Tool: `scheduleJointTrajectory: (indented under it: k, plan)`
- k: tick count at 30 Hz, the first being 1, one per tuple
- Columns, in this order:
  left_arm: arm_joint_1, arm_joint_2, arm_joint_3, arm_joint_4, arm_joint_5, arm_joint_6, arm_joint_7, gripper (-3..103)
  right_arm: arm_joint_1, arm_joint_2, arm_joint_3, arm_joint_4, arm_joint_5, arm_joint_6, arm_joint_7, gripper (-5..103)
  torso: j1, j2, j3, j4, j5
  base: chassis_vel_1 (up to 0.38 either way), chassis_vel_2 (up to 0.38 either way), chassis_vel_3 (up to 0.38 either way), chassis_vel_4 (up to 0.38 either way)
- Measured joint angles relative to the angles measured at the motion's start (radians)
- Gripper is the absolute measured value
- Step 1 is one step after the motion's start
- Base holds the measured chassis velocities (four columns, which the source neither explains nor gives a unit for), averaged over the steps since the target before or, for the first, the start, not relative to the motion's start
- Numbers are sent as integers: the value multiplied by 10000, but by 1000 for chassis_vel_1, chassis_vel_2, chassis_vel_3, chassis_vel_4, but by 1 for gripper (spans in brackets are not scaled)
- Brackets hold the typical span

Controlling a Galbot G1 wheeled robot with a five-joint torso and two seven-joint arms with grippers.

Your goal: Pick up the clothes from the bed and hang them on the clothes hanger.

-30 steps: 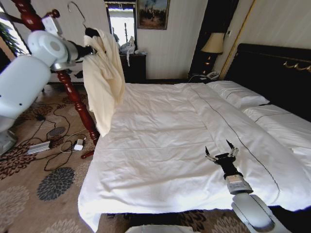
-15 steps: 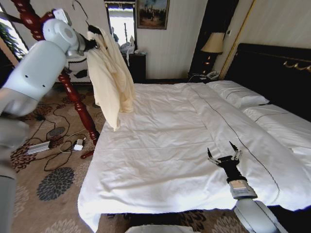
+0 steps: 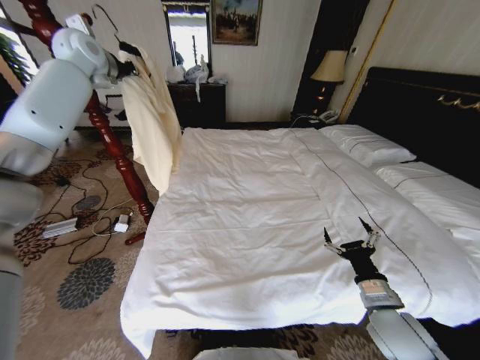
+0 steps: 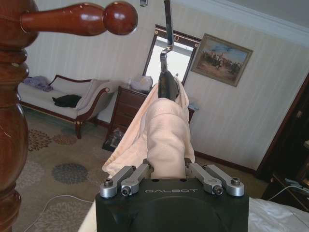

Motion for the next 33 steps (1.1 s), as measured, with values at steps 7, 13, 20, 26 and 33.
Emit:
scheduleJointTrajectory:
  k: [7,13,20,26,33]
  plan:
    - [3,151,-77,-38,-103,37,-130,21,-199,41,146,78,-108,144,41,100,0,0,1,-5,1,0,0,0,0]
    - [123,520,-114,-339,-330,34,-337,21,-163,-34,159,123,-117,146,42,100,0,0,1,-1,-1,0,0,0,0]
    - [435,1031,-110,-998,-579,63,-537,21,-181,-39,45,134,-190,133,41,100,0,0,0,-3,1,0,0,0,0]
    - [779,1262,-93,-1407,-569,91,-589,21,-181,-46,36,137,-191,128,41,100,0,0,0,-2,0,0,0,0,0]
    - [925,1388,-165,-1733,-590,284,-681,21,-163,-73,23,123,-178,122,38,100,-1,0,0,-5,3,0,0,0,0]
